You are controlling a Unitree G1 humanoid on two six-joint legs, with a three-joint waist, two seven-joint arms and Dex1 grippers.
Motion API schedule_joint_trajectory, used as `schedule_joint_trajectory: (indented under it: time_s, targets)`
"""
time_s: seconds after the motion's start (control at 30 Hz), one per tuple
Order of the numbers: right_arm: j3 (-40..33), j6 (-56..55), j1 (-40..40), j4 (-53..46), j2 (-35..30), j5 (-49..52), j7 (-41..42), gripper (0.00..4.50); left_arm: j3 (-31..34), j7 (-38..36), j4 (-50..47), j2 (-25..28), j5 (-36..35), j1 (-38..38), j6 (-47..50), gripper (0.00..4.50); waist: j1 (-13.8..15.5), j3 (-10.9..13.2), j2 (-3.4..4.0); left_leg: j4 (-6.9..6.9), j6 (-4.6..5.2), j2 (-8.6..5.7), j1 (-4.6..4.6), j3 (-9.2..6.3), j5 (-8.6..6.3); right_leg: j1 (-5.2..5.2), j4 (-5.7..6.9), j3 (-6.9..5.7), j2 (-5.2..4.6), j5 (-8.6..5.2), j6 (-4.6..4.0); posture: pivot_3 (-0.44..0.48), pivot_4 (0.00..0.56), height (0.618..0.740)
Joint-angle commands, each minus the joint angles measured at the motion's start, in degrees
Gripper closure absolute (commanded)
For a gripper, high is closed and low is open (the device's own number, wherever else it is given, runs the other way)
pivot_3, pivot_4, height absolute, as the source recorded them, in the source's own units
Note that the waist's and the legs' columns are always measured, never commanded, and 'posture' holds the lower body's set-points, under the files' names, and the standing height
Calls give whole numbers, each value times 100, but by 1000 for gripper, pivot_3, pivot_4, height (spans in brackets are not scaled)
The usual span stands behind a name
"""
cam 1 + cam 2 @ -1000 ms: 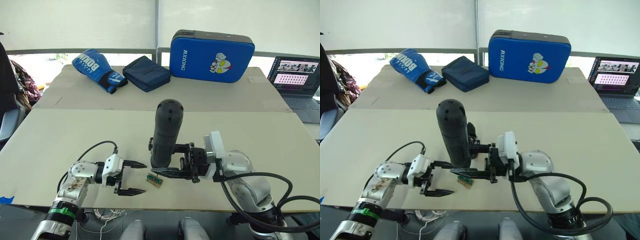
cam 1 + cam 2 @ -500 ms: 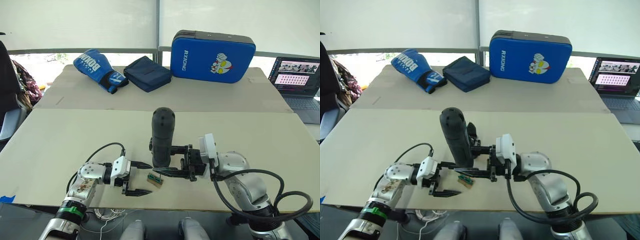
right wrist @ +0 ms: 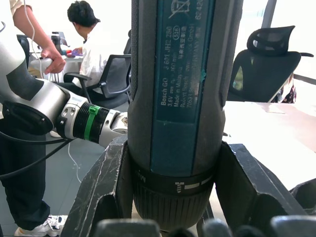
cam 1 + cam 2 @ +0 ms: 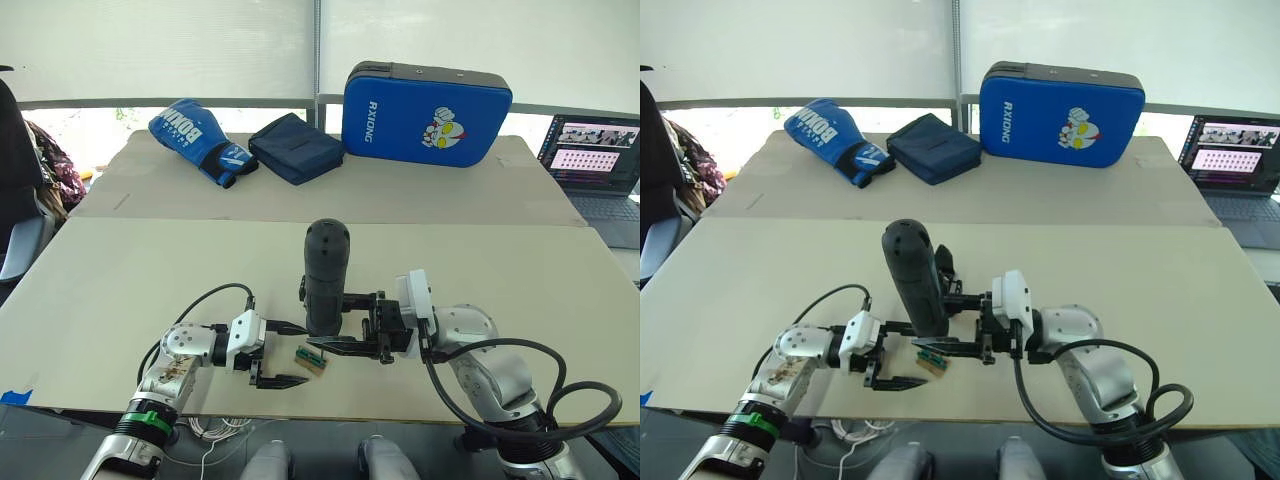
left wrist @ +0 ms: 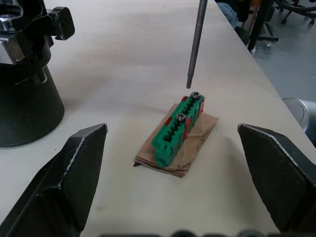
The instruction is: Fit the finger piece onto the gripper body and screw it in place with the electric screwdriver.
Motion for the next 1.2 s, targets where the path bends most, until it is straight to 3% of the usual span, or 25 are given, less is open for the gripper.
schedule_joint_trajectory:
  time_s: [0.03,1.2]
  targets:
    - [-59,-133,-22,-261,2,169,8,2585,-176,36,-172,-89,32,41,161,0,-5,0,0,0,0,0,0,0,0,-1,0,0,0,0,0,0,150,740]
    - [32,-157,-31,-278,-49,114,-25,2585,-169,210,31,25,111,165,-75,0,-26,0,0,-2,0,4,2,0,0,-3,0,0,3,0,-1,0,150,740]
